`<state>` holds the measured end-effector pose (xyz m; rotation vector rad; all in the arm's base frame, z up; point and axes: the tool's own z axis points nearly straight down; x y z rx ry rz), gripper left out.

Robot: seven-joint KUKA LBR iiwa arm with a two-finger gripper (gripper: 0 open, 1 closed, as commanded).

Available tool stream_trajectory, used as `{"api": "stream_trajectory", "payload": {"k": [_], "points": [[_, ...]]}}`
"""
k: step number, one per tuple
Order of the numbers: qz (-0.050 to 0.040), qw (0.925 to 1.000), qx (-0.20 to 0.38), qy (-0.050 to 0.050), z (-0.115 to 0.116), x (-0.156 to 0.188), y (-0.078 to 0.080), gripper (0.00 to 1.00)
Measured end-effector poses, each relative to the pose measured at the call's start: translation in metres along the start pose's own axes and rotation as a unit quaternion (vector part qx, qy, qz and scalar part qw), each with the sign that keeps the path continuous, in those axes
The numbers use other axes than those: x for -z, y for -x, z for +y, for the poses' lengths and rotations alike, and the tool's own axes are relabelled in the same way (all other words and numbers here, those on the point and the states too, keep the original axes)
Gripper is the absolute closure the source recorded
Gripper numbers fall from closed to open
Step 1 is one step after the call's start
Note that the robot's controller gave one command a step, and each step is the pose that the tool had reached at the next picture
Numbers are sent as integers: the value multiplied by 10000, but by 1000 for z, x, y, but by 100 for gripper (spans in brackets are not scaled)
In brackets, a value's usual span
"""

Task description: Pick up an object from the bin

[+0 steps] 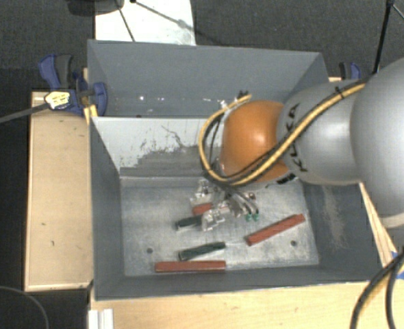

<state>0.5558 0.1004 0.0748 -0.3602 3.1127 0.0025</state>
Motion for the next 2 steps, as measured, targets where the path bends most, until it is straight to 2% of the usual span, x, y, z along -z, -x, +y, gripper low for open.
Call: {"api": "stream_trajectory", "payload": {"k": [1, 2], "points": [[0, 10000, -9, 0, 0, 0, 0, 100], [-11, 10000, 55, -2, 27, 185, -4, 100]]}}
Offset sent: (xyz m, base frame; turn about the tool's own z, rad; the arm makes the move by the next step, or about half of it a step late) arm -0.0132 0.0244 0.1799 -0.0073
